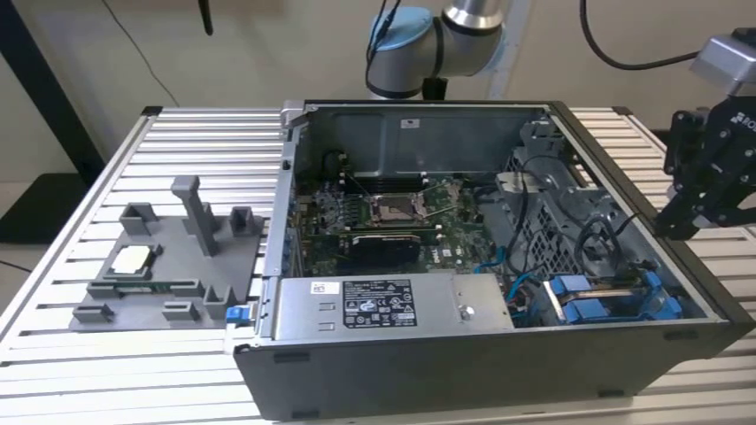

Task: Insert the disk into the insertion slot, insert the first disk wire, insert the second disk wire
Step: 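Insert the second disk wire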

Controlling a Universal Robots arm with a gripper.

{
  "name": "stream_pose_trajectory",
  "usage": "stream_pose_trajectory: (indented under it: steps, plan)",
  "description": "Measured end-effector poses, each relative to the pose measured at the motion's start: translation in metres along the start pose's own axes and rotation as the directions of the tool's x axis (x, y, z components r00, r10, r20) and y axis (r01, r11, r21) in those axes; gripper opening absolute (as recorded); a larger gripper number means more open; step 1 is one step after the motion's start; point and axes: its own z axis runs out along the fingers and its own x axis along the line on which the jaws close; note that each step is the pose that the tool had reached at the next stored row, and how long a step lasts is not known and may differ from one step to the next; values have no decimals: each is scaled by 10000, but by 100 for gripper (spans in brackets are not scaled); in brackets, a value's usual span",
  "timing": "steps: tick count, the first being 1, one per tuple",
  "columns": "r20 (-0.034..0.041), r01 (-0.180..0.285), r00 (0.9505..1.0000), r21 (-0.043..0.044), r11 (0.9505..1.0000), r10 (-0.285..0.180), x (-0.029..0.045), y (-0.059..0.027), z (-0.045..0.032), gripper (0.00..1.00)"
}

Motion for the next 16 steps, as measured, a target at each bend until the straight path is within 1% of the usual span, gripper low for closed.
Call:
stream_pose_trajectory:
  steps: [5,7,10,11,13,14,16]
  plan:
    - [44,3,10000,-11,10000,-3,-53,-28,23,27]
    - [46,3,10000,-42,10000,-2,-56,-45,35,27]
    - [52,1,10000,-141,9999,0,-56,-68,56,27]
    - [66,2,10000,-160,9999,-1,-55,-76,57,27]
    - [163,9,9999,-171,9999,-6,-55,-85,57,27]
    - [169,9,9999,-200,9998,-5,-55,-93,58,27]
    - [176,7,9998,-343,9994,-1,-54,-118,69,27]
